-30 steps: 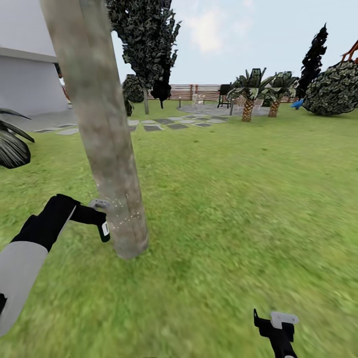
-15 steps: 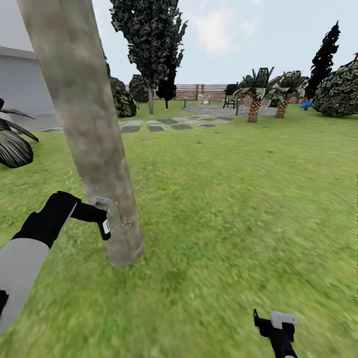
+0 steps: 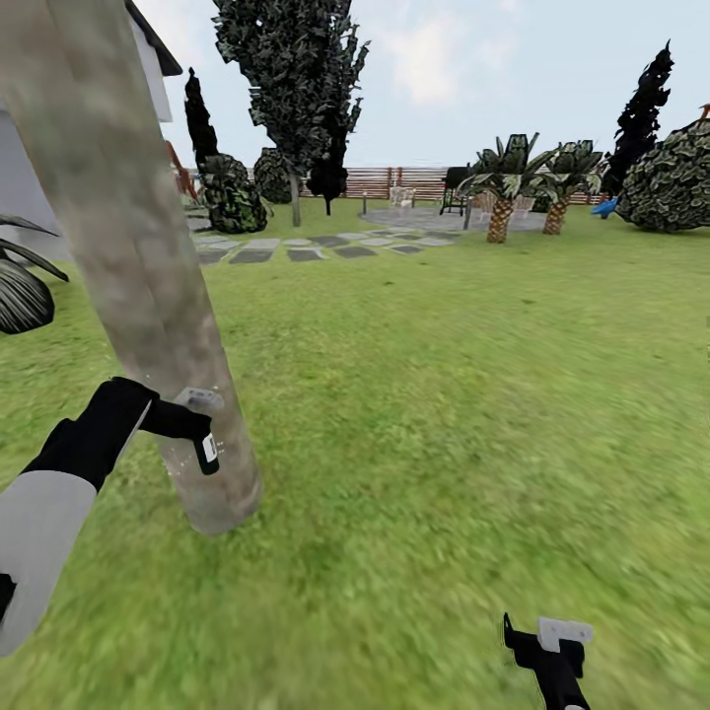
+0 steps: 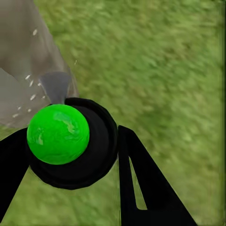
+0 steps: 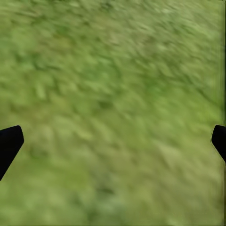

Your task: In the garden, pick up the pesticide atomizer on the floor and spray pesticide onto both trees until each tree trunk is fully covered.

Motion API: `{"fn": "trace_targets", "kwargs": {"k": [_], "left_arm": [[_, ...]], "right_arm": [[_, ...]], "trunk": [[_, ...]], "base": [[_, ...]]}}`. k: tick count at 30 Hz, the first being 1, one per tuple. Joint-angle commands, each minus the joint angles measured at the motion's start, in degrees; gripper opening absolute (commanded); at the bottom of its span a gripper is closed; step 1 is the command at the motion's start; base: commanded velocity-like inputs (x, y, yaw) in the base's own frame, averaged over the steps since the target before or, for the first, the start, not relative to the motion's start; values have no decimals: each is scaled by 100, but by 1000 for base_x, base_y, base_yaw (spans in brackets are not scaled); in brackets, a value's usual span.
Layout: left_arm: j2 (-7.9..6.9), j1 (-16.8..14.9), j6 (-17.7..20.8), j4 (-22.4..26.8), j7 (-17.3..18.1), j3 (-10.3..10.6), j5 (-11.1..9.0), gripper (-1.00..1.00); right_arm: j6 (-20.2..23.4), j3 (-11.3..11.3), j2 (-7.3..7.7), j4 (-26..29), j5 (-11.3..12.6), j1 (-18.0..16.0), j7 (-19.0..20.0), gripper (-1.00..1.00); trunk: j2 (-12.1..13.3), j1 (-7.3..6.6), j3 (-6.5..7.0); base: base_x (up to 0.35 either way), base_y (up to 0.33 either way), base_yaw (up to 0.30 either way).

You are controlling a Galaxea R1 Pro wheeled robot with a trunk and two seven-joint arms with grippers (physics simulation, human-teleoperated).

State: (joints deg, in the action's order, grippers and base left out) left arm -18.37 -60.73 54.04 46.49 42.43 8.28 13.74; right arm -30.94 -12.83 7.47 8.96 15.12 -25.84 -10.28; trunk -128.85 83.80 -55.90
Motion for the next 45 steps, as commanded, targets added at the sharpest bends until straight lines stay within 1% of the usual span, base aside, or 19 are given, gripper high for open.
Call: {"fn": "trace_targets", "kwargs": {"k": [1, 7, 18, 24, 25, 29, 30, 33, 38, 45], "left_arm": [[0, 0, 0, 0, 1, 2, -3, -100], [-18, 0, 160, 0, -7, 7, 1, -100], [-61, 8, 168, 0, -14, -2, 6, -100], [-62, 9, 168, 7, -15, -2, 7, -100], [-62, 9, 168, 4, -15, -2, 39, -100], [-62, 44, 168, -16, -16, -32, 530, -100], [-60, 60, 168, -17, -18, -33, 559, -100], [-54, 98, 159, -17, -31, -20, 590, -100], [-44, 122, 98, -90, -42, -12, 588, -100], [2, 306, 63, -94, -33, -28, 582, -100]], "right_arm": [[0, 0, 0, 0, 0, 0, 0, 100], [0, 0, -8, 0, 0, 0, 0, 100], [0, 0, -9, 0, -6, 0, 0, 100], [0, 0, -9, 0, 0, 0, 0, 100], [0, 0, -9, 0, 0, 0, 0, 100], [0, 0, -9, 0, 0, 0, 0, 100], [0, 0, -9, 0, 0, 0, 0, 100], [0, 0, -9, 0, -2, 0, 0, 100], [0, 0, -9, 0, -5, 0, 0, 100], [0, 0, -9, 0, 0, 0, 0, 100]], "trunk": [[0, 0, 0], [0, 0, 0], [0, 0, 0], [0, 0, 0], [0, 0, 0], [0, 0, 0], [0, 0, 0], [0, 0, 0], [0, 0, 0], [0, 0, 0]], "base": [[130, -274, 0], [139, -273, 165], [150, -263, 273], [4, -272, 274], [0, -273, 274], [159, -221, 274], [270, -149, 274], [200, -73, 274], [14, -4, 262], [34, -21, 22]]}}
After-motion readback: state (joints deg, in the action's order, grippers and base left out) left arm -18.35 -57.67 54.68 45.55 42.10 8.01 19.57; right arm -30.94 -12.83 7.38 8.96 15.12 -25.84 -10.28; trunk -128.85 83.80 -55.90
